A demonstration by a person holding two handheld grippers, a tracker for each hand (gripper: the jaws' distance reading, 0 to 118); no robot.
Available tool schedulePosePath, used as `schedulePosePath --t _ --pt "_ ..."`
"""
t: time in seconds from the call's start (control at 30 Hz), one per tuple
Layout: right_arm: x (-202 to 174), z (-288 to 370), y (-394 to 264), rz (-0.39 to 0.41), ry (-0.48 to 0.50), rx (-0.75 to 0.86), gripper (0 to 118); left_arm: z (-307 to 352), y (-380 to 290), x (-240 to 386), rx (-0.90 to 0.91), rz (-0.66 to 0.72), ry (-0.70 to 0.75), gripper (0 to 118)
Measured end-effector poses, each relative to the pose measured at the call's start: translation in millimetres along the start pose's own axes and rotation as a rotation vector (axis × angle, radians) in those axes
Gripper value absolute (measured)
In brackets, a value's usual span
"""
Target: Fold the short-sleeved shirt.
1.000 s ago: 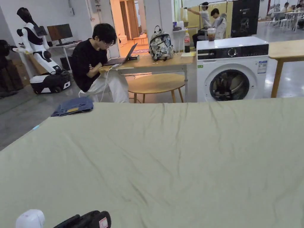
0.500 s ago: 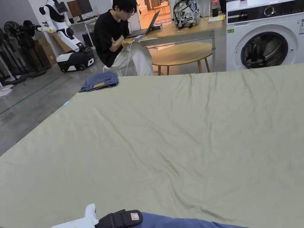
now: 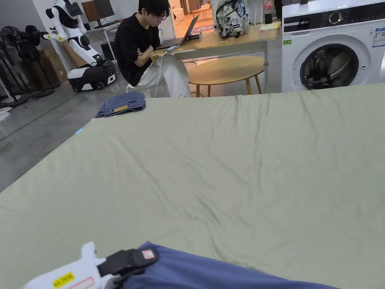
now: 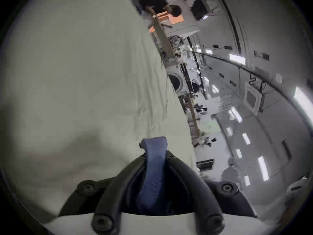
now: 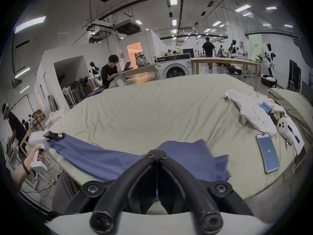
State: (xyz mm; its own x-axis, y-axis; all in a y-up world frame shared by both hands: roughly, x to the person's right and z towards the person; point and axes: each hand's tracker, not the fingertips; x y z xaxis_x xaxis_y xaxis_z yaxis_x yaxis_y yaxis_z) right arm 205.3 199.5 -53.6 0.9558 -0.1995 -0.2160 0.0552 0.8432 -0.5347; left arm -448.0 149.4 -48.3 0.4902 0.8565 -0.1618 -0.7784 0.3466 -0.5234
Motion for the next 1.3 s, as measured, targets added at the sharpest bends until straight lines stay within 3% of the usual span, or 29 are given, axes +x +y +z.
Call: schedulePosePath --t 0.13,0.2,0.33,0.53,0.67,0.7,0.77,0.8,0.87,0.9,0.97,1.07,1.13,1.2,1.27,1.3 --pt "1.7 -1.8 -3.0 -0.031 0.013 0.006 0 26.7 17.4 62.2 0.062 -0.296 0.231 5" --pt "1.4 -1.9 -4.0 -0.047 0.016 0.007 0 14.8 2.7 89.9 0.044 -0.359 0.216 5" --pt "1.0 2.6 -6.9 -0.071 0.027 0.008 0 -49.9 -59.1 122.4 0.014 -0.419 0.117 5" --pt "4.4 22.0 -15.1 -0.051 -0.012 0.005 0 -167.1 -132.5 116.5 -0.258 -0.398 0.086 5" --pt "17.9 26.3 -25.1 -0.088 -0.043 -0.015 0 -192.0 -155.5 116.4 -0.36 -0.363 0.026 6" --pt "21.2 25.9 -27.8 -0.099 -0.051 -0.019 0 -191.5 -158.0 119.8 -0.372 -0.367 -0.007 12" --pt "27.4 24.2 -31.7 -0.128 -0.055 -0.029 0 -182.7 -153.5 127.7 -0.368 -0.426 -0.074 58" --pt "29.5 23.4 -33.1 -0.141 -0.054 -0.031 0 -175.2 -150.2 128.7 -0.344 -0.434 -0.122 60" --pt "31.9 22.6 -35.2 -0.154 -0.051 -0.035 0 -163.1 -135.7 119.5 -0.298 -0.324 -0.244 60" --pt "32.1 22.9 -35.7 -0.156 -0.052 -0.035 0 -158.0 -128.7 113.6 -0.281 -0.23 -0.272 54" --pt "31.7 24.0 -36.7 -0.156 -0.053 -0.032 0 -150.3 -128.0 98.7 -0.233 -0.144 -0.238 0" --pt "31.5 23.1 -37.5 -0.158 -0.052 -0.04 0 -163.3 -144.1 92.2 -0.259 -0.282 -0.055 0" --pt "30.3 22.2 -37.9 -0.157 -0.052 -0.049 0 -184.6 -167.2 84.4 -0.42 -0.266 -0.103 0" --pt "26.4 21.6 -37.8 -0.149 -0.05 -0.059 0 -209.3 -194.4 88.1 -0.501 -0.308 -0.061 0" --pt "23.5 21.8 -36.6 -0.126 -0.058 -0.066 0 -223.8 -212.9 90.5 -0.523 -0.397 0.062 0" --pt "21.6 22.0 -36.1 -0.12 -0.057 -0.069 0 -224.1 -214.5 93.0 -0.489 -0.362 0.014 0"
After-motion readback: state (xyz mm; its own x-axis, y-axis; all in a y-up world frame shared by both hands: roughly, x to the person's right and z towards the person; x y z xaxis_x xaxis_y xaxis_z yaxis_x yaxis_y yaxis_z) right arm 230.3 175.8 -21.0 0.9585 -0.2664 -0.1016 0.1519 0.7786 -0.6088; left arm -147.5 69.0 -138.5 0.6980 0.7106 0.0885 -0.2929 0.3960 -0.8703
